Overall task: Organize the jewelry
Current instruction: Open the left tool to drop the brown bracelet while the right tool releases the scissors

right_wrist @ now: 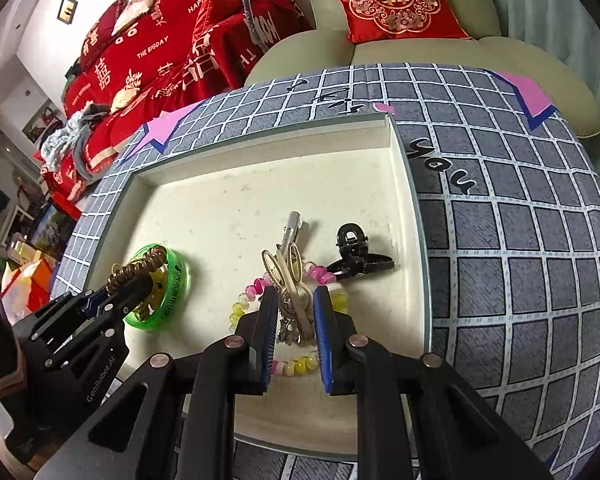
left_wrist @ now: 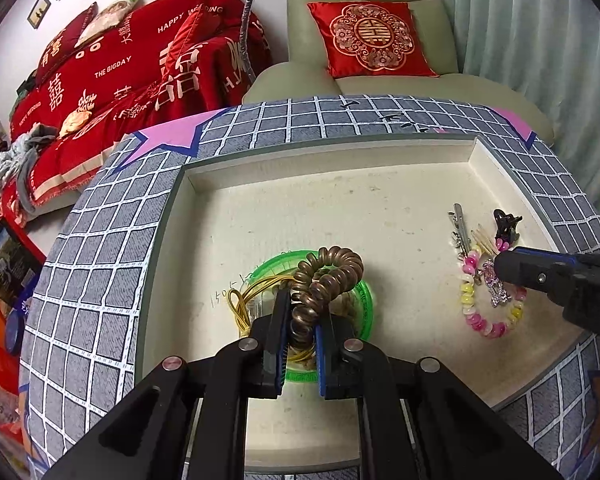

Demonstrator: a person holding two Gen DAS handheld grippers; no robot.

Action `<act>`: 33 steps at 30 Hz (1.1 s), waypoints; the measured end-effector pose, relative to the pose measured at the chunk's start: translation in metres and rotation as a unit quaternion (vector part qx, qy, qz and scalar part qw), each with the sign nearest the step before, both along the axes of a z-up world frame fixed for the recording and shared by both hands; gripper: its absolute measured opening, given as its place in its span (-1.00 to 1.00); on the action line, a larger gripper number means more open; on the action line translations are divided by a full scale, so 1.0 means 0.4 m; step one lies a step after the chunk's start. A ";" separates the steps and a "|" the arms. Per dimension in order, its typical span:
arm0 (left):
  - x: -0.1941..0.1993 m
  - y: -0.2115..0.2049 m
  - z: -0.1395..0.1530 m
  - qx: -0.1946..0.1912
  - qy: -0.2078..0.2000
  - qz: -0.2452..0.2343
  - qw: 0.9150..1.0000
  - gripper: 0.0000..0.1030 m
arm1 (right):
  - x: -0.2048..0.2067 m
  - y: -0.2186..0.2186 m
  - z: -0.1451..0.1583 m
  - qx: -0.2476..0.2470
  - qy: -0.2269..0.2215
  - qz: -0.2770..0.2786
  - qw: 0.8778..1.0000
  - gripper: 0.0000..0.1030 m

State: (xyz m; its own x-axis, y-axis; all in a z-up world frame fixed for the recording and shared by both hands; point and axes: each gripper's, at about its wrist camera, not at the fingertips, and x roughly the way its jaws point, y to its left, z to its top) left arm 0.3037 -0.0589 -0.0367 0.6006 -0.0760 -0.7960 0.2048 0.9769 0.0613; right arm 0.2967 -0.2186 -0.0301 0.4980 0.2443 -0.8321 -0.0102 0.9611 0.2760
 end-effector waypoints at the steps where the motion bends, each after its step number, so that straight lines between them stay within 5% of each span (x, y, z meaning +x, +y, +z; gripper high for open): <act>1: 0.000 -0.001 0.000 0.001 0.000 0.000 1.000 -0.60 | 0.000 0.001 0.000 -0.001 0.000 0.001 1.000 -0.61; 7: 0.002 0.000 0.000 0.000 0.004 0.005 1.000 -0.60 | -0.001 -0.005 -0.009 0.006 0.013 -0.001 1.000 -0.54; 12: 0.001 0.006 0.003 -0.006 0.009 0.009 1.000 -0.60 | -0.003 -0.012 -0.006 0.017 0.012 -0.007 1.000 -0.12; 18: -0.006 0.013 0.010 -0.009 0.009 0.012 1.000 -0.60 | -0.011 -0.018 0.014 0.040 0.001 -0.010 0.999 0.17; 33: -0.020 0.026 0.055 -0.010 -0.016 0.016 1.000 -0.60 | -0.055 -0.020 0.077 0.040 -0.021 -0.013 0.999 0.18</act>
